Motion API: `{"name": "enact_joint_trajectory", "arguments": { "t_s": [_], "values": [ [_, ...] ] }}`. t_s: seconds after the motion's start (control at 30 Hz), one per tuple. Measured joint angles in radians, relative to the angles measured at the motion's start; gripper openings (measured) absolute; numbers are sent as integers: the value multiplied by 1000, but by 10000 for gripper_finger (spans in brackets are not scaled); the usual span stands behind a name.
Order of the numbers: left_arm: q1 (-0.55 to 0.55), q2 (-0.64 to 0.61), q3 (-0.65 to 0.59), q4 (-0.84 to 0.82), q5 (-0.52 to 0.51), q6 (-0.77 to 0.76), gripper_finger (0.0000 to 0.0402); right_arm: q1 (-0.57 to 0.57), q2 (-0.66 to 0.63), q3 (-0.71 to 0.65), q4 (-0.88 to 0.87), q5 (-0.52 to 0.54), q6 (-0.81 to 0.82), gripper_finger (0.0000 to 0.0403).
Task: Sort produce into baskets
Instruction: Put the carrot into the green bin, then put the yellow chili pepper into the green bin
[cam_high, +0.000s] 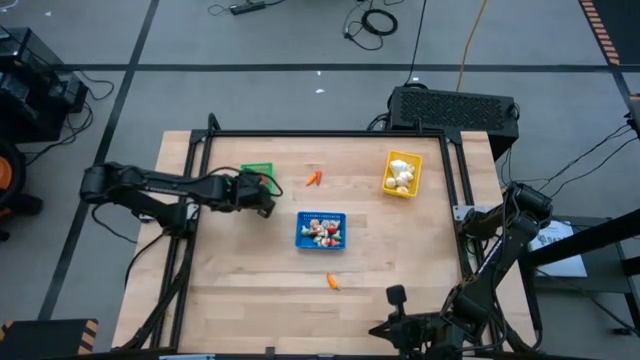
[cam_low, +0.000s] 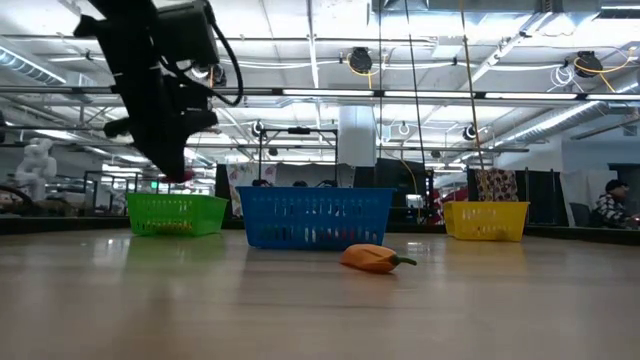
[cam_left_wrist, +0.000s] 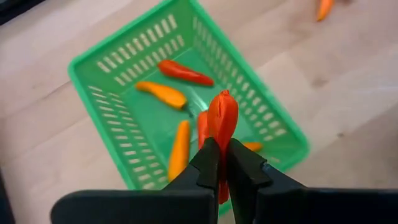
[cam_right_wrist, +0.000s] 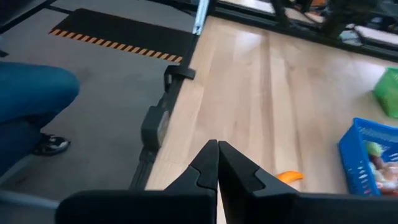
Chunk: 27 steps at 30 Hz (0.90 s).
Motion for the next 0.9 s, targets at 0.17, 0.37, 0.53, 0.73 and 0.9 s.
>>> {"name": "enact_joint_trajectory", "arguments": {
  "t_s": [0.17, 0.37, 0.53, 0.73, 0.9],
  "values": [
    [29, 23, 0, -5, -4, 17, 34, 0, 0, 0, -4, -49, -5, 0],
    [33, 23, 0, -4, -31, 56, 103, 0, 0, 0, -36, -49, -5, 0],
    [33, 23, 1, 0, -32, 53, 149, 0, 0, 0, -36, -48, -5, 0],
    [27, 23, 83, 2, 51, 99, 159, 0, 0, 0, -36, -48, -5, 0],
    [-57, 22, 205, 78, 110, 229, 160, 0, 0, 0, -35, -46, -24, 0]
  ]
}}
